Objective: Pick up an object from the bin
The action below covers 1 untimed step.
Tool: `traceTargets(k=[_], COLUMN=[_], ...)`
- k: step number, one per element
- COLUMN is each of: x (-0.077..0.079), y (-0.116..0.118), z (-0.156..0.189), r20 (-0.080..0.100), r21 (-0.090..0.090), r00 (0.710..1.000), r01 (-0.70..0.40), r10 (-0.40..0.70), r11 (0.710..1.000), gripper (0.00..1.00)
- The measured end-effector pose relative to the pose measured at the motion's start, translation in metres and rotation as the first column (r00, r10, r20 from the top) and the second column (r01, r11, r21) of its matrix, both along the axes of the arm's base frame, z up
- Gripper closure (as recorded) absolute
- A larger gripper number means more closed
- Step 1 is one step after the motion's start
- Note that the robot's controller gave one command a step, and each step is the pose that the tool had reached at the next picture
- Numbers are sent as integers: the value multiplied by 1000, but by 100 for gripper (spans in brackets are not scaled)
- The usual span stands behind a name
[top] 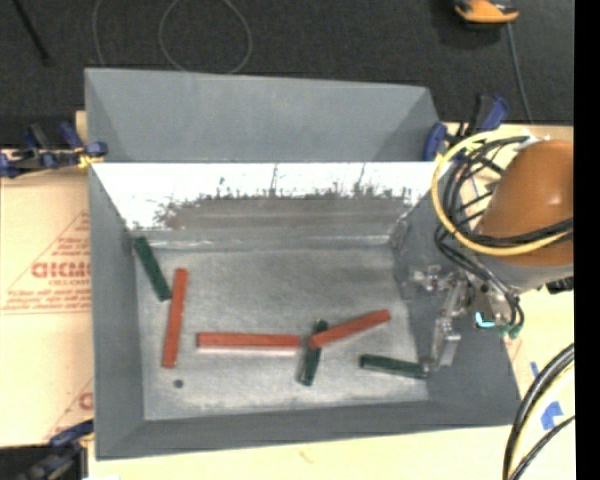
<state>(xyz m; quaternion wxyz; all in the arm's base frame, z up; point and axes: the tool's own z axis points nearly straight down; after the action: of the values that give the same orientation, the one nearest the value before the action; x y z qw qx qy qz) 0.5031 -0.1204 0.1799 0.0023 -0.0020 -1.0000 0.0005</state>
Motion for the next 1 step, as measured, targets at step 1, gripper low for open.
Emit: traceTargets(k=[1], x=[1], y=[37], z=[-111], r20=[13], r21=[-2], r00=[1000], r01=[-2], r10=[2], r11=[1000], gripper=[0])
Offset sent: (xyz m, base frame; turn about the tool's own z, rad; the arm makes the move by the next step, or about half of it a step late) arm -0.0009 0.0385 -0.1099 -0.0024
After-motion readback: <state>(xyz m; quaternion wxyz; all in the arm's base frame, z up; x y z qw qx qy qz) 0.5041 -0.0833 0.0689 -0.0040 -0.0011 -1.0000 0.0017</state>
